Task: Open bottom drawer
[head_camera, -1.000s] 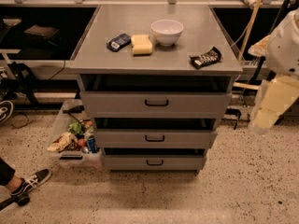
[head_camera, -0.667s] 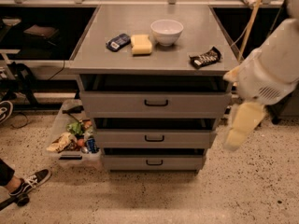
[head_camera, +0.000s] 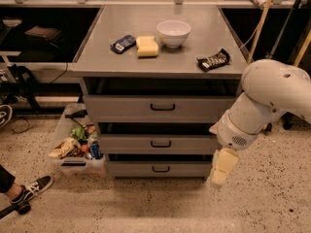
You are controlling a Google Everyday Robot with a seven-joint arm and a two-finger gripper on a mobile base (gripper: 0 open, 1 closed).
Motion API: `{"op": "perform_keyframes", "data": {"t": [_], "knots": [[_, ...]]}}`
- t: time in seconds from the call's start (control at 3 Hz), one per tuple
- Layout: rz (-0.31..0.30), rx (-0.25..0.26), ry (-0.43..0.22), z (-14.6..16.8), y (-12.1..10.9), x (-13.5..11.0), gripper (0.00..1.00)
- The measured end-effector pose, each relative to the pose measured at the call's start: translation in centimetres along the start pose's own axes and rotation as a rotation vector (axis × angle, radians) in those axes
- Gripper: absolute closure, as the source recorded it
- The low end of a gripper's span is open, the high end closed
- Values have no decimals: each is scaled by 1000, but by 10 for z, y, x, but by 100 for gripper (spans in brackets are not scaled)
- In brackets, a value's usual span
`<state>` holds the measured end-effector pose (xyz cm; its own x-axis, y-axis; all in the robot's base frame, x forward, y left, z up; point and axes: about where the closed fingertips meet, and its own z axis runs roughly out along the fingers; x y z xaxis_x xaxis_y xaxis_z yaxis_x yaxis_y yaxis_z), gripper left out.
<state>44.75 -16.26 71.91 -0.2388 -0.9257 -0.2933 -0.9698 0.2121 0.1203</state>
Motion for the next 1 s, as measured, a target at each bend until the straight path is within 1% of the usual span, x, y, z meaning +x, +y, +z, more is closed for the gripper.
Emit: {"op": "perform_keyframes", "data": {"t": [0.33, 0.67, 1.0], "knots": [[0, 0, 0, 0, 0, 0, 0], [-8, 13, -31, 33, -14, -12, 0], [-17, 23, 8, 117, -29, -31, 0]]}}
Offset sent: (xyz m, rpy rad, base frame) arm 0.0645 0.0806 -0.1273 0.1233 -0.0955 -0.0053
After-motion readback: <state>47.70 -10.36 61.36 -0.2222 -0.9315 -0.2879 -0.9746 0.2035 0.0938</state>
